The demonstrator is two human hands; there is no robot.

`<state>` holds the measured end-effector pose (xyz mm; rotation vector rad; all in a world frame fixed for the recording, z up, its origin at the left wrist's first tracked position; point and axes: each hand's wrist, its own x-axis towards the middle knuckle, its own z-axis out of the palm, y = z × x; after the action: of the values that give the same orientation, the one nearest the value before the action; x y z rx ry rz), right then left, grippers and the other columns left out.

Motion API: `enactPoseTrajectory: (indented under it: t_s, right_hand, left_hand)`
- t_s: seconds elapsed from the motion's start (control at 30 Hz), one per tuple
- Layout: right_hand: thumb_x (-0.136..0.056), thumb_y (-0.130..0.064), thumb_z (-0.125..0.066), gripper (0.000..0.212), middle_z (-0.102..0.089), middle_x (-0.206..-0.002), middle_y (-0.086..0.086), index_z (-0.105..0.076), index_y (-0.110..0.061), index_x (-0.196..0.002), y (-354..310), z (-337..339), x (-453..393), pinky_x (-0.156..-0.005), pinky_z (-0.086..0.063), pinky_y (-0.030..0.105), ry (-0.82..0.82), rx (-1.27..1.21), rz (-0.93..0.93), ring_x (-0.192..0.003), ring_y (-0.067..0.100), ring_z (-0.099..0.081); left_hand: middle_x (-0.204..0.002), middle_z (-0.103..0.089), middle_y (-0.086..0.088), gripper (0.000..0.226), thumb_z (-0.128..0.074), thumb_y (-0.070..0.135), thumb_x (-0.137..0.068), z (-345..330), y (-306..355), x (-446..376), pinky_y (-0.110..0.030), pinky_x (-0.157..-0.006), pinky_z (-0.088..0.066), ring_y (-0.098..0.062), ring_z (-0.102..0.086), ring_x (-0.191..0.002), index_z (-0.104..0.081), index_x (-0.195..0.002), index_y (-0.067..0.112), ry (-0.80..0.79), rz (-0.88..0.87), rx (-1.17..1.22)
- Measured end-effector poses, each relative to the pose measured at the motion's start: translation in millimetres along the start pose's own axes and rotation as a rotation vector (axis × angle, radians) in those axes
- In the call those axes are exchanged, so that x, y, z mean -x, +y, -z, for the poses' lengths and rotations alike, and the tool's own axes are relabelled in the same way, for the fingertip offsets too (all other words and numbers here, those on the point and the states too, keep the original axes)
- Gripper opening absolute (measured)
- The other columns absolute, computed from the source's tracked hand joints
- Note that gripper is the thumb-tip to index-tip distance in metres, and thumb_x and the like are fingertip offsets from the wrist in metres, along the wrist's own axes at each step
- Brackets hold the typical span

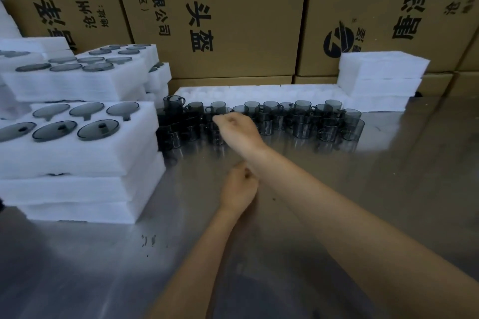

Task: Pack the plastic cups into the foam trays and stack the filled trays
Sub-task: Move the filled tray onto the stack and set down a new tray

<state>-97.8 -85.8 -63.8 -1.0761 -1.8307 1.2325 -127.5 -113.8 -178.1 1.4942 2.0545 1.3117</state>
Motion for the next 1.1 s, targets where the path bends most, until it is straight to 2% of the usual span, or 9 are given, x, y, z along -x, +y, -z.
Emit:
enactPoseTrajectory:
  t_s: [0.07, 0.13, 0.23, 0.37, 0.57, 0.73, 0.87, 0.97, 1.1]
  right_hand:
    - [-0.098, -0.035, -0.052, 0.024, -0.064, -0.101, -0.003, -0.061, -0.025, -0.079, 24.3, 31.9, -3.4, -0.106, -0.042, 0.041, 0.091, 0.07, -0.031, -0.12, 0.026, -0.054]
    - [-0.098, -0.035, -0.053, 0.019, -0.063, -0.11, -0.002, -0.057, -0.03, -0.08, 47.8, 59.5, -6.6, -0.109, -0.04, 0.044, 0.115, 0.132, -0.055, -0.125, 0.026, -0.051]
    - [-0.097, -0.034, -0.053, 0.011, -0.057, -0.129, 0.005, -0.059, -0.028, -0.09, 78.0, 93.3, -11.1, -0.112, -0.035, 0.048, 0.096, 0.218, -0.081, -0.134, 0.027, -0.042]
    - [-0.097, -0.029, -0.054, 0.016, -0.055, -0.13, 0.011, -0.061, -0.017, -0.107, 100.2, 134.4, -30.3, -0.112, -0.035, 0.047, 0.135, 0.264, -0.107, -0.132, 0.032, -0.043]
    - [-0.095, -0.027, -0.056, 0.032, -0.053, -0.133, 0.012, -0.057, -0.013, -0.124, 103.4, 228.0, -89.0, -0.105, -0.042, 0.034, 0.391, 0.375, -0.06, -0.126, 0.031, -0.048]
    - [-0.096, -0.025, -0.054, 0.048, -0.041, -0.148, 0.013, -0.045, -0.014, -0.141, 108.3, 317.2, -161.0, -0.106, -0.04, 0.046, 0.486, 0.618, -0.003, -0.134, 0.036, -0.039]
    - [-0.093, -0.018, -0.055, 0.059, -0.034, -0.155, 0.009, -0.036, -0.016, -0.149, 121.7, 357.7, -209.1, -0.111, -0.029, 0.047, 0.508, 0.837, -0.064, -0.144, 0.036, -0.024]
    - [-0.09, -0.016, -0.056, 0.073, -0.018, -0.165, 0.003, -0.024, -0.018, -0.155, 130.1, 365.8, -238.1, -0.118, -0.02, 0.05, 0.432, 0.972, -0.077, -0.153, 0.031, -0.006]
    - [-0.093, -0.019, -0.055, 0.079, -0.01, -0.167, 0.003, -0.012, -0.017, -0.159, 132.8, 374.4, -270.5, -0.119, -0.016, 0.05, 0.377, 1.055, -0.081, -0.154, 0.03, 0.0]
  left_hand:
    - [-0.098, -0.066, -0.004, 0.014, -0.052, 0.009, -0.093, -8.8, 3.8, 4.3, -0.02, -0.078, -0.04, -0.023, -0.058, -0.096, -0.064, -0.091, 0.015, -0.042, -0.151, -0.12]
    - [-0.118, -0.062, 0.001, 0.023, -0.048, 0.017, -0.095, -22.0, 8.9, 8.4, -0.032, -0.095, -0.036, -0.019, -0.051, -0.112, -0.065, -0.11, 0.018, -0.111, -0.3, -0.378]
    - [-0.13, -0.057, 0.002, 0.033, -0.042, 0.022, -0.099, -38.8, 15.7, 0.3, -0.032, -0.097, -0.032, -0.018, -0.047, -0.121, -0.059, -0.127, 0.019, -0.155, -0.383, -0.466]
    - [-0.121, -0.057, -0.009, 0.031, -0.04, 0.022, -0.1, -69.2, 36.3, -29.3, -0.038, -0.096, -0.043, -0.025, -0.051, -0.113, -0.058, -0.123, 0.009, -0.207, -0.278, -0.451]
    - [-0.125, -0.056, -0.01, 0.031, -0.042, 0.023, -0.1, -126.7, 62.1, -78.6, -0.041, -0.102, -0.039, -0.027, -0.048, -0.119, -0.057, -0.123, 0.008, -0.331, -0.383, -0.461]
    - [-0.106, -0.056, -0.003, 0.027, -0.04, 0.025, -0.101, -151.0, 63.3, -119.7, -0.037, -0.09, -0.041, -0.022, -0.048, -0.104, -0.063, -0.105, 0.012, -0.146, -0.455, -0.499]
    - [-0.077, -0.06, -0.001, 0.029, -0.038, 0.033, -0.1, -164.5, 66.8, -138.5, -0.034, -0.065, -0.034, -0.027, -0.061, -0.079, -0.056, -0.081, 0.019, -0.049, -0.372, -0.601]
    - [-0.053, -0.035, 0.009, 0.04, -0.039, 0.037, -0.096, -171.8, 64.0, -148.1, -0.032, -0.059, -0.027, -0.021, -0.044, -0.056, -0.046, -0.061, 0.02, -0.012, -0.324, -0.695]
    - [-0.05, -0.038, 0.008, 0.044, -0.041, 0.037, -0.094, -175.7, 59.6, -152.4, -0.031, -0.057, -0.03, -0.018, -0.038, -0.05, -0.04, -0.054, 0.018, -0.03, -0.314, -0.68]
